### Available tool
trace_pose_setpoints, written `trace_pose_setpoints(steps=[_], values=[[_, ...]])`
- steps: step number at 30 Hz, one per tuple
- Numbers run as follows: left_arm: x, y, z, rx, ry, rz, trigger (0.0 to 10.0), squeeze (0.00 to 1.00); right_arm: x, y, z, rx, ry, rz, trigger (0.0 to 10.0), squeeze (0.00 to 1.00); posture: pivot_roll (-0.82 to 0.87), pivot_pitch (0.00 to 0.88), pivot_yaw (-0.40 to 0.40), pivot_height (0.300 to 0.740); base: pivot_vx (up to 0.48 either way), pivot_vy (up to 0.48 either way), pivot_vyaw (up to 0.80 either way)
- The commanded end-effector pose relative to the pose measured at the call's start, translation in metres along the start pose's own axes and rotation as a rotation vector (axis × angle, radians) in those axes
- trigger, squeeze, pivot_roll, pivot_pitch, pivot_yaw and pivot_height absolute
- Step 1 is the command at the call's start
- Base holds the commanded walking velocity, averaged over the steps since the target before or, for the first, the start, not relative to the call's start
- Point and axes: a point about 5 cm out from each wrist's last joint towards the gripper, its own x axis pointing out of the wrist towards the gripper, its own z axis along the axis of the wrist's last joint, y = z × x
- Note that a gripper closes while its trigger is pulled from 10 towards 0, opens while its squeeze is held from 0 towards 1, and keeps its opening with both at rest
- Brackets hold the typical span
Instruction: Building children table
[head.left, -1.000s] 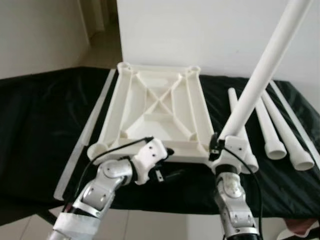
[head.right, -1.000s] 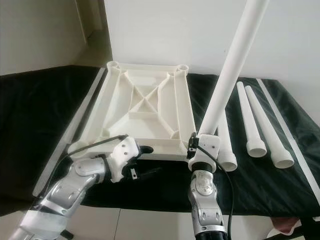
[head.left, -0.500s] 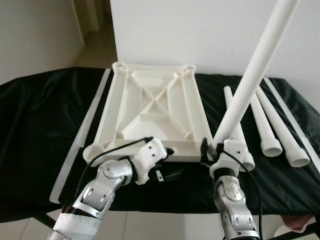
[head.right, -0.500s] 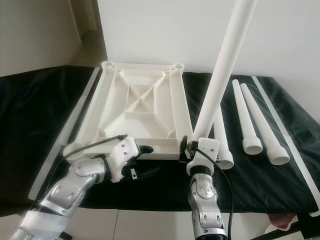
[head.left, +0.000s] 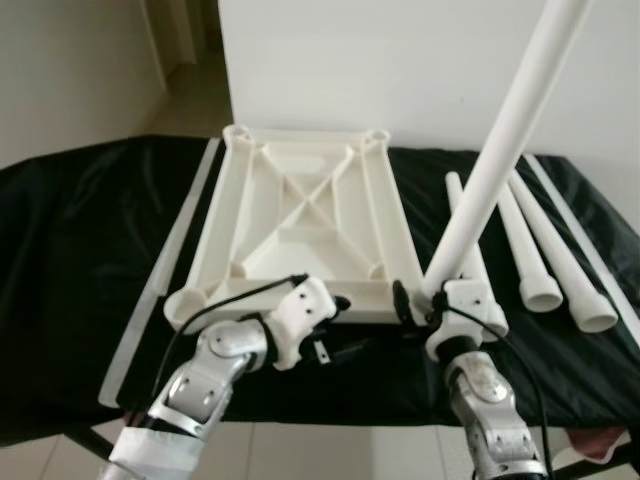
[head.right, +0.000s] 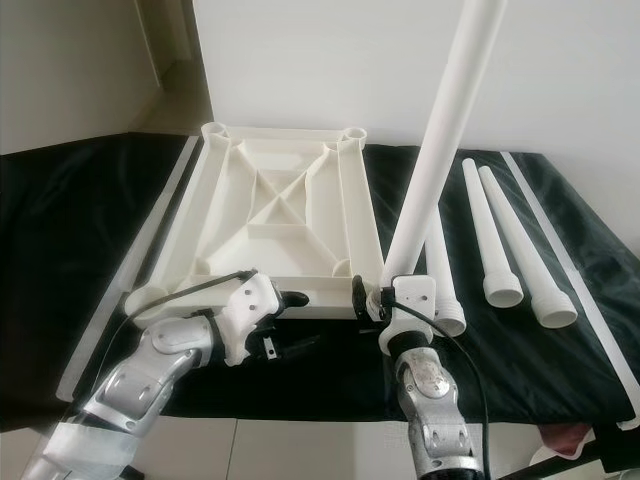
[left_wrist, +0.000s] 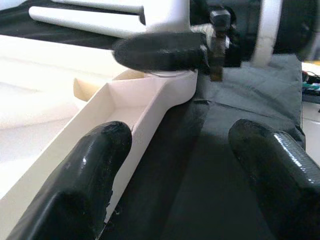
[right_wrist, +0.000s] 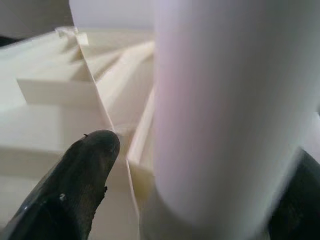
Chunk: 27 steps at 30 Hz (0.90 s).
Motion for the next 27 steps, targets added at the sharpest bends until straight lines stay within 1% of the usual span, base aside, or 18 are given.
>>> trace_pose_setpoints(steps=[1, 5, 9, 11, 13, 14, 17, 22, 25, 27], values=[[0.000, -0.002, -0.002, 0.010, 0.009, 0.029, 10.0, 0.00, 0.001, 0.000, -0.001, -0.008, 0.003, 0.019, 10.0, 0.00, 0.05, 0.000, -0.037, 0.740, 0.000, 0.000, 0.00], [-0.001, 0.000, -0.003, 0.023, 0.020, 0.052, 10.0, 0.00, 0.001, 0.002, -0.004, -0.020, 0.023, 0.061, 10.0, 0.00, 0.05, 0.000, -0.037, 0.740, 0.000, 0.000, 0.00], [-0.001, 0.002, -0.001, 0.022, 0.013, 0.058, 10.0, 0.00, 0.000, 0.003, -0.005, -0.017, 0.022, 0.070, 10.0, 0.00, 0.05, 0.000, -0.030, 0.740, 0.000, 0.000, 0.00], [-0.002, 0.003, 0.002, 0.006, -0.001, 0.050, 10.0, 0.00, -0.001, 0.003, -0.003, -0.021, 0.015, 0.093, 10.0, 0.00, 0.05, 0.000, -0.017, 0.740, 0.000, 0.000, 0.00], [-0.002, 0.004, 0.003, -0.002, -0.005, 0.047, 10.0, 0.00, -0.001, 0.001, -0.002, -0.028, 0.014, 0.101, 10.0, 0.00, 0.05, 0.000, -0.014, 0.740, 0.000, 0.000, 0.00], [-0.004, 0.005, 0.004, -0.021, -0.007, 0.026, 10.0, 0.00, 0.000, -0.004, -0.001, -0.058, 0.011, 0.117, 10.0, 0.00, 0.05, 0.000, -0.015, 0.740, 0.000, 0.000, 0.00], [-0.005, 0.005, 0.003, -0.015, -0.004, 0.013, 10.0, 0.00, 0.001, -0.007, 0.000, -0.077, 0.010, 0.129, 10.0, 0.00, 0.06, 0.000, -0.018, 0.740, 0.000, 0.000, 0.00], [-0.005, 0.004, 0.005, -0.028, -0.016, -0.008, 10.0, 0.00, 0.002, -0.010, 0.001, -0.104, 0.015, 0.172, 10.0, 0.00, 0.06, 0.000, -0.016, 0.740, 0.000, 0.000, 0.00], [-0.001, 0.001, 0.001, 0.011, -0.002, 0.000, 10.0, 0.00, 0.001, -0.015, -0.003, -0.148, 0.036, 0.233, 10.0, 0.00, 0.05, 0.000, -0.027, 0.740, 0.000, 0.000, 0.00], [0.000, 0.001, 0.000, 0.018, 0.007, -0.002, 10.0, 0.00, 0.000, -0.016, -0.004, -0.154, 0.043, 0.243, 10.0, 0.00, 0.05, 0.000, -0.027, 0.740, 0.000, 0.000, 0.00]])
